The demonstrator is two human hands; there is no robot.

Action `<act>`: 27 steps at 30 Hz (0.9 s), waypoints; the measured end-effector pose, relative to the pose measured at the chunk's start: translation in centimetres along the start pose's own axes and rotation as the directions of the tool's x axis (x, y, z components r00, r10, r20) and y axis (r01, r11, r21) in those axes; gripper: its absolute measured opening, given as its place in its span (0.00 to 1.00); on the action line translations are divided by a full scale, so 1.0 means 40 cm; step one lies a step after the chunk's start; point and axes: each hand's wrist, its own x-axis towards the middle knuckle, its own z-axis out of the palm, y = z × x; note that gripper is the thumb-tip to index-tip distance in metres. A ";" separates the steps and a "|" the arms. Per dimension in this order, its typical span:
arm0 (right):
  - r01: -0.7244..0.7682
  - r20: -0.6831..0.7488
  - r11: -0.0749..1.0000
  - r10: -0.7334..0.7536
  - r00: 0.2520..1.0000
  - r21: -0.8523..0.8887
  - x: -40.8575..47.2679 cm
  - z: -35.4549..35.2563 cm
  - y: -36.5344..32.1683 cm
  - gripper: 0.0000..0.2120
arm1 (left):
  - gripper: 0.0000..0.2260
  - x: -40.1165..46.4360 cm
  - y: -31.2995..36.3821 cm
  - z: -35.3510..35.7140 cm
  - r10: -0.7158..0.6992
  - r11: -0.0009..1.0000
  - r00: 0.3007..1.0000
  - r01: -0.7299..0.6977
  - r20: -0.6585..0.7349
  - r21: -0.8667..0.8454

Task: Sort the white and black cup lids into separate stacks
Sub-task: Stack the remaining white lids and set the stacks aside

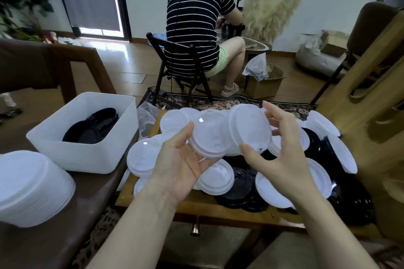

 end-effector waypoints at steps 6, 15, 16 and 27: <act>0.107 0.005 0.993 -0.107 0.994 -0.041 0.006 0.050 -0.015 0.43 | 0.19 -0.001 -0.012 -0.008 -0.015 1.000 0.999 0.016 0.044 -0.026; 0.052 0.116 0.998 -0.056 0.992 0.037 0.013 0.067 -0.011 0.43 | 0.21 0.000 -0.003 -0.018 -0.003 0.992 0.997 -0.006 0.071 0.126; 0.038 0.163 0.998 -0.047 0.985 0.055 0.013 0.063 -0.010 0.43 | 0.21 -0.002 0.001 -0.016 0.005 0.987 0.997 -0.017 0.078 0.161; -0.111 0.161 0.977 0.140 0.977 -0.181 0.014 0.081 -0.034 0.46 | 0.18 -0.008 -0.021 0.011 0.052 0.961 0.998 -0.058 0.030 0.272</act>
